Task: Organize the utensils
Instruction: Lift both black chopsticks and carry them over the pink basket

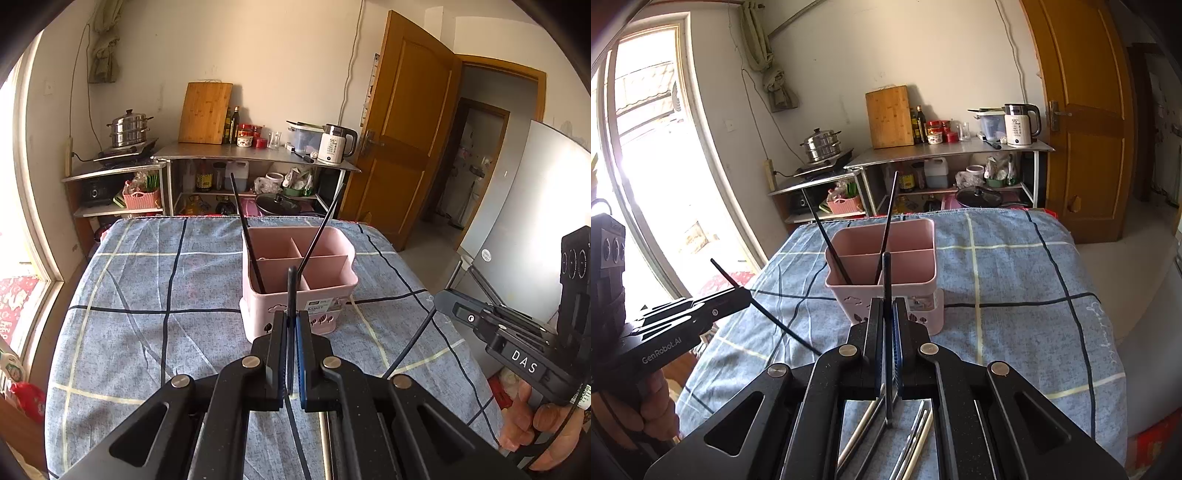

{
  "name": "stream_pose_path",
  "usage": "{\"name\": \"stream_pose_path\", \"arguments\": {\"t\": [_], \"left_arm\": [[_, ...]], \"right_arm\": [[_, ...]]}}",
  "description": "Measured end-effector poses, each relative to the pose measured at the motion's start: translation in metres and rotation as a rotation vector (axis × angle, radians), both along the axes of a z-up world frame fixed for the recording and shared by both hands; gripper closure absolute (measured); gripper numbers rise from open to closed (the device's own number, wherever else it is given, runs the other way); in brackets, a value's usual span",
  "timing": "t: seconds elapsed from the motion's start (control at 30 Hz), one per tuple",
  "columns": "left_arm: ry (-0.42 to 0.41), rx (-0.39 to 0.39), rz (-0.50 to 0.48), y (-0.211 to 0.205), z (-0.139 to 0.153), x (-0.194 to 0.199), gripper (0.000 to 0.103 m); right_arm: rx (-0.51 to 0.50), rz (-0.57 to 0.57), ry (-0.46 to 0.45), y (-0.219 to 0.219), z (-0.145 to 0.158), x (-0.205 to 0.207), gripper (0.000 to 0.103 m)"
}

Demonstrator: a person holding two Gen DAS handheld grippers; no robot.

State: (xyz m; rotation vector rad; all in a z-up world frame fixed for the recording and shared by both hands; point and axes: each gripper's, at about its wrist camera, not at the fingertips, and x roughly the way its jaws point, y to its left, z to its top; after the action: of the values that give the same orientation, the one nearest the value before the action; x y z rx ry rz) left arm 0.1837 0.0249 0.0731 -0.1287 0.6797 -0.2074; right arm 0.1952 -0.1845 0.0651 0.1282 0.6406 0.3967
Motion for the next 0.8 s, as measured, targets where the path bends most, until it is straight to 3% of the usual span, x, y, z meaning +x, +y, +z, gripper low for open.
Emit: {"name": "stream_pose_path", "arguments": {"t": [0.4,0.8], "left_arm": [[-0.009,-0.007,-0.025,0.001,0.022,0.004,0.099],[-0.098,-0.033,-0.017,0.008,0.088,0.036,0.099]], "right_arm": [[0.014,0.01,-0.039,-0.003,0.019,0.003,0.098],[0.04,0.007,-0.114,0.001,0.065,0.034,0.098]]}}
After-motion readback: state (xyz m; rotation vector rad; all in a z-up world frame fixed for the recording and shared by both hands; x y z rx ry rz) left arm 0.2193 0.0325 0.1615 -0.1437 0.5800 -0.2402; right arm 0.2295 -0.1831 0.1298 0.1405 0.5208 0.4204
